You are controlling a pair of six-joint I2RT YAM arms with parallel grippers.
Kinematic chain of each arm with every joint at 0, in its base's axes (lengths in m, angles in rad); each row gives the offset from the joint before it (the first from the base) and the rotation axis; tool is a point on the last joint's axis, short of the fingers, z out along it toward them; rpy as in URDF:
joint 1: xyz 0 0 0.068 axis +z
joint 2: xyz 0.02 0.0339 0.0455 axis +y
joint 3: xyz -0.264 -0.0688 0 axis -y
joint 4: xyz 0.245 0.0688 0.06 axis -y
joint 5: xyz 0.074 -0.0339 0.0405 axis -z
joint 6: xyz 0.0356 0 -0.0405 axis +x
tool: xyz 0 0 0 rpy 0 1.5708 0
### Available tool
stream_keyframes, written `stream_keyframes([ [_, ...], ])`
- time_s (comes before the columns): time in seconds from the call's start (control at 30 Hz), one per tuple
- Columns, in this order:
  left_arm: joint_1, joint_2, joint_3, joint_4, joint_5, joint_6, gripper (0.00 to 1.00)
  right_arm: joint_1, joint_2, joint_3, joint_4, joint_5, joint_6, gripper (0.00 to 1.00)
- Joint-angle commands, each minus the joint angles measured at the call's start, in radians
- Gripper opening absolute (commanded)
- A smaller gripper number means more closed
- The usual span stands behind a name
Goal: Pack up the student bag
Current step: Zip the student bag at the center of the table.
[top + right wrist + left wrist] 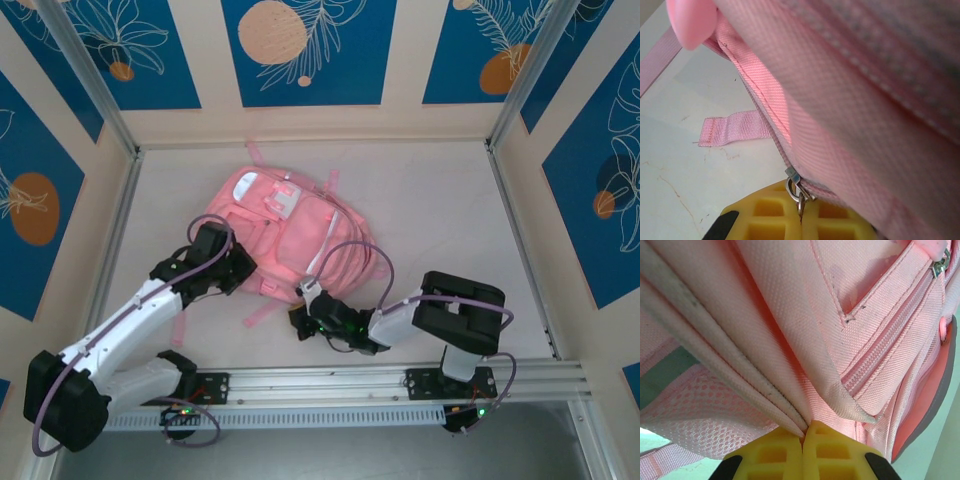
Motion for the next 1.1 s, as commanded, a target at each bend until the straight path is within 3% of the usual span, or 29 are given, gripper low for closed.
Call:
stream_keyframes([
  [0.0,0.031,-0.033,-0.006,-0.001,-0.047,0.029,0.00,-0.019,-0.034,-0.042,-0.037,0.055,-0.003,0.00],
  [0.6,0.033,-0.065,-0.038,-0.001,-0.011,0.011,0.00,-0.032,-0.121,-0.078,-0.160,0.195,-0.010,0.00],
  [1.07,0.048,-0.095,-0.035,-0.036,-0.015,0.035,0.00,-0.067,-0.212,-0.140,-0.194,0.204,-0.005,0.00],
])
